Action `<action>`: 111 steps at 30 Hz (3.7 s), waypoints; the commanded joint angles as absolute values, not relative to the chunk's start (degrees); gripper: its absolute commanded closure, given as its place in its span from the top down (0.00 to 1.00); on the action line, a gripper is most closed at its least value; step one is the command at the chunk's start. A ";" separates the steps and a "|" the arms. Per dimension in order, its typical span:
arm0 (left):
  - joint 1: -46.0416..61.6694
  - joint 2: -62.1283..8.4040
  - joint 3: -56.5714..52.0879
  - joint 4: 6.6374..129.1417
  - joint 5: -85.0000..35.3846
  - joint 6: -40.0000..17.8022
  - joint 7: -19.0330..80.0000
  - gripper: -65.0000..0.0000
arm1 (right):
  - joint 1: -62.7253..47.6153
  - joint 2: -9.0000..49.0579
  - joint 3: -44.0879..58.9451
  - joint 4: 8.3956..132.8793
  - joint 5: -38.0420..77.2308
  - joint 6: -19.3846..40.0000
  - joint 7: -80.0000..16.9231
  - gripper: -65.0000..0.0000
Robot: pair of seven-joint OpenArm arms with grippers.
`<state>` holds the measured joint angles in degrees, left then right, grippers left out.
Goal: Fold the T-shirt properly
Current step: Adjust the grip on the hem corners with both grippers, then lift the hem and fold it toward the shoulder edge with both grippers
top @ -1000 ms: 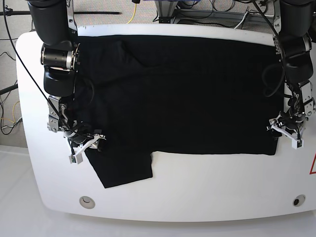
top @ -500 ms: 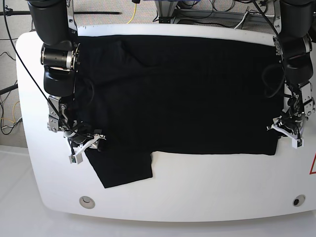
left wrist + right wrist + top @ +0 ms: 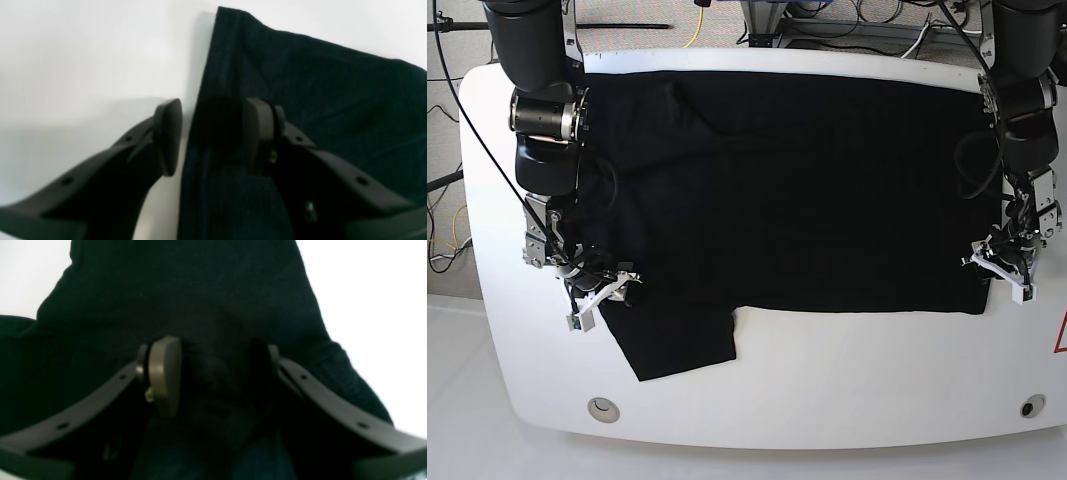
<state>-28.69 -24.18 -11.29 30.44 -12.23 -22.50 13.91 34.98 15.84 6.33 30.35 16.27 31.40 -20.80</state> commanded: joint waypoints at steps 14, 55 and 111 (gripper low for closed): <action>-29.86 -24.71 -10.94 31.67 -12.20 -22.47 14.84 0.42 | 36.44 16.39 6.29 30.89 15.86 31.62 -22.08 0.49; -29.70 -25.01 -10.46 32.15 -11.92 -22.92 13.37 0.00 | 39.83 22.02 7.32 29.51 2.86 28.19 -15.86 0.50; -29.14 -24.64 -10.51 32.58 -11.23 -22.28 13.80 0.00 | 41.02 17.52 7.46 22.59 3.10 28.24 -13.69 0.00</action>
<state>-27.90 -23.86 -10.48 31.77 -11.60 -22.48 13.45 39.51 16.97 7.46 21.76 3.20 28.08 -12.49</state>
